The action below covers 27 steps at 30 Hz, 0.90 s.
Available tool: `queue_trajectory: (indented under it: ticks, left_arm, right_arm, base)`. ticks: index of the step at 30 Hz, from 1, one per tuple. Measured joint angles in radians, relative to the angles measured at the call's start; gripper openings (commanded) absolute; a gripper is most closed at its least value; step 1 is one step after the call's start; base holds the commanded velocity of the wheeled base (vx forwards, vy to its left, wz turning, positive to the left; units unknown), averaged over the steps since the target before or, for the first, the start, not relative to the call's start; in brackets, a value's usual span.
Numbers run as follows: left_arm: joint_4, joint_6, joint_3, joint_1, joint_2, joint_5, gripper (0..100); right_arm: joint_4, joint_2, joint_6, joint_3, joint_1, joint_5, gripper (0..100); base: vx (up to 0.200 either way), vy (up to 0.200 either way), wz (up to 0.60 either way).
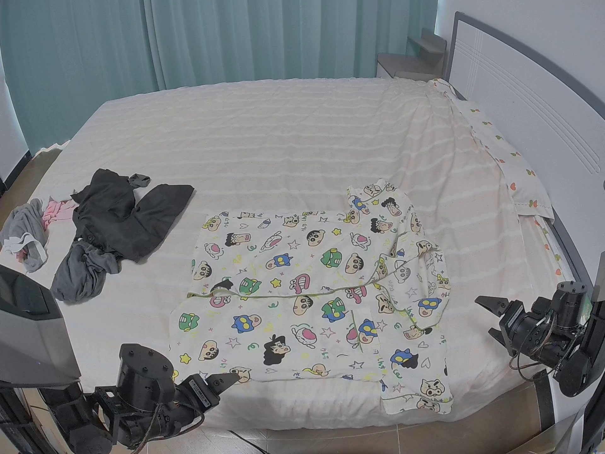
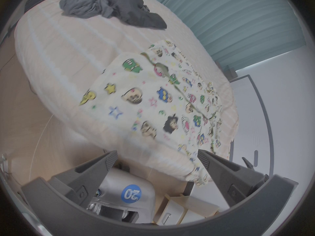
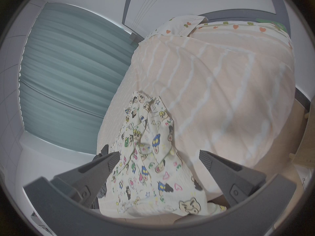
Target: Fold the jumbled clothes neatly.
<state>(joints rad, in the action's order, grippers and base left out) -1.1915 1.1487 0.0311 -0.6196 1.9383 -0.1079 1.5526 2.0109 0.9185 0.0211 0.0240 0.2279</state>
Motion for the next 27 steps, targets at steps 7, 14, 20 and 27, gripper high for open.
queue_trajectory:
  ticks: [7, 14, 20, 27]
  left_arm:
    - [0.013, 0.023, -0.011, 0.017, 0.043, 0.000, 100]
    - [0.006, 0.018, 0.030, 0.084, 0.139, -0.011, 100]
    - [0.004, -0.014, 0.111, 0.177, 0.230, -0.033, 100]
    - [0.006, -0.019, 0.194, 0.209, 0.293, -0.080, 100]
  right_arm:
    - [0.000, 0.021, -0.005, -0.003, 0.019, 0.002, 100]
    - [0.000, 0.030, -0.004, -0.003, 0.028, 0.002, 100]
    - [0.000, 0.032, -0.003, -0.003, 0.038, 0.000, 100]
    - [0.000, 0.034, -0.003, -0.003, 0.041, 0.000, 100]
  base:
    - [0.000, 0.000, 0.00]
    - [0.000, 0.000, 0.00]
    - [0.000, 0.000, 0.00]
    - [0.000, 0.000, 0.00]
